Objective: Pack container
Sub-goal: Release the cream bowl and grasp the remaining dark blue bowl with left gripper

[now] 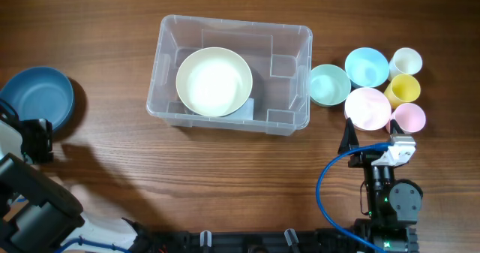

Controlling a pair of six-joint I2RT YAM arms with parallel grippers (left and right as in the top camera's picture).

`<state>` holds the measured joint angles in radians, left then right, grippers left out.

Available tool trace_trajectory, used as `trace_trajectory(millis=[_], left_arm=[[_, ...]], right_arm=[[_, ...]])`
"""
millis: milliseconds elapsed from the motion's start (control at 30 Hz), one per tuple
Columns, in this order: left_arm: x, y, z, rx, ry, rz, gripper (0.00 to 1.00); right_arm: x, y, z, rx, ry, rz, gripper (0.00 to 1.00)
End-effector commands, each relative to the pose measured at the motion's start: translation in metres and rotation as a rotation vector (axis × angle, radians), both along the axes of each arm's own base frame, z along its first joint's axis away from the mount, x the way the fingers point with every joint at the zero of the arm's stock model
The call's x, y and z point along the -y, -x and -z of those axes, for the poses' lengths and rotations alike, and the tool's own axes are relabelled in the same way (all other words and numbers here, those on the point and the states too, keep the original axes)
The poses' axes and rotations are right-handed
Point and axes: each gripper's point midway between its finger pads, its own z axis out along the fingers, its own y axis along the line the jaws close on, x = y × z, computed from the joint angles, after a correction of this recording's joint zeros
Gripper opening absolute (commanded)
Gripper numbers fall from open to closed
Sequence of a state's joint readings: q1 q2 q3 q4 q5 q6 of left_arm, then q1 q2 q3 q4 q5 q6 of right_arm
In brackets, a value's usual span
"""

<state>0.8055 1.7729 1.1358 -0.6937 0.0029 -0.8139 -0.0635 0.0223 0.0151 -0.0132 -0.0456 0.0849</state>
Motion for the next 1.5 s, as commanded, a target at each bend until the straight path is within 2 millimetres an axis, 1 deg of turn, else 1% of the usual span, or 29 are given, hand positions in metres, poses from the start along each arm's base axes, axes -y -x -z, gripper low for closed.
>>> trace_trajectory(millis=[0, 67, 200, 267, 367, 500, 633, 800, 1033, 1133, 1200, 1333, 1400, 1433, 1467], left_arm=[[-0.004, -0.005, 0.002, 0.029, -0.007, -0.003, 0.50], [-0.005, -0.009, 0.001, 0.047, -0.008, 0.002, 0.50], [0.007, -0.018, 0.000, 0.099, 0.052, 0.023, 0.44], [0.010, -0.021, 0.000, 0.114, 0.070, 0.029, 0.43], [0.007, -0.023, -0.001, 0.125, 0.058, 0.031, 0.44], [0.004, -0.026, -0.002, 0.126, 0.030, 0.081, 0.42], [0.001, -0.027, -0.003, 0.132, 0.017, 0.080, 0.43], [-0.009, -0.026, -0.003, 0.117, -0.029, 0.068, 0.43], [-0.011, -0.029, 0.019, 0.102, -0.004, 0.061, 0.43], [-0.016, -0.034, 0.016, 0.122, -0.025, 0.061, 0.33], [-0.015, -0.034, 0.016, 0.125, -0.021, 0.063, 0.18], [-0.015, -0.034, 0.016, 0.125, -0.018, 0.064, 0.13], [-0.015, -0.034, 0.016, 0.124, -0.018, 0.064, 0.08], [-0.014, -0.033, 0.016, 0.123, -0.016, 0.064, 0.04], [-0.014, -0.033, 0.016, 0.122, -0.014, 0.064, 0.04]], right_arm=[[-0.002, 0.000, 0.001, 0.000, 0.003, -0.012, 1.00], [-0.002, 0.000, 0.001, 0.000, 0.003, -0.012, 1.00], [-0.002, 0.000, 0.001, 0.000, 0.003, -0.012, 1.00], [-0.002, 0.000, 0.001, 0.000, 0.003, -0.012, 1.00], [-0.002, 0.000, 0.001, 0.000, 0.003, -0.012, 1.00], [-0.002, 0.000, 0.001, 0.000, 0.003, -0.012, 1.00], [-0.002, 0.000, 0.001, 0.000, 0.003, -0.012, 1.00], [-0.002, 0.000, 0.001, 0.000, 0.004, -0.012, 1.00], [-0.002, 0.000, 0.001, 0.000, 0.003, -0.012, 1.00], [-0.002, 0.000, 0.001, 0.000, 0.003, -0.012, 1.00], [-0.002, 0.000, 0.001, 0.000, 0.003, -0.012, 1.00], [-0.002, 0.000, 0.001, 0.000, 0.003, -0.012, 1.00], [-0.002, 0.000, 0.001, 0.000, 0.003, -0.012, 1.00], [-0.002, 0.000, 0.001, 0.000, 0.003, -0.012, 1.00], [-0.002, 0.000, 0.001, 0.000, 0.003, -0.012, 1.00]])
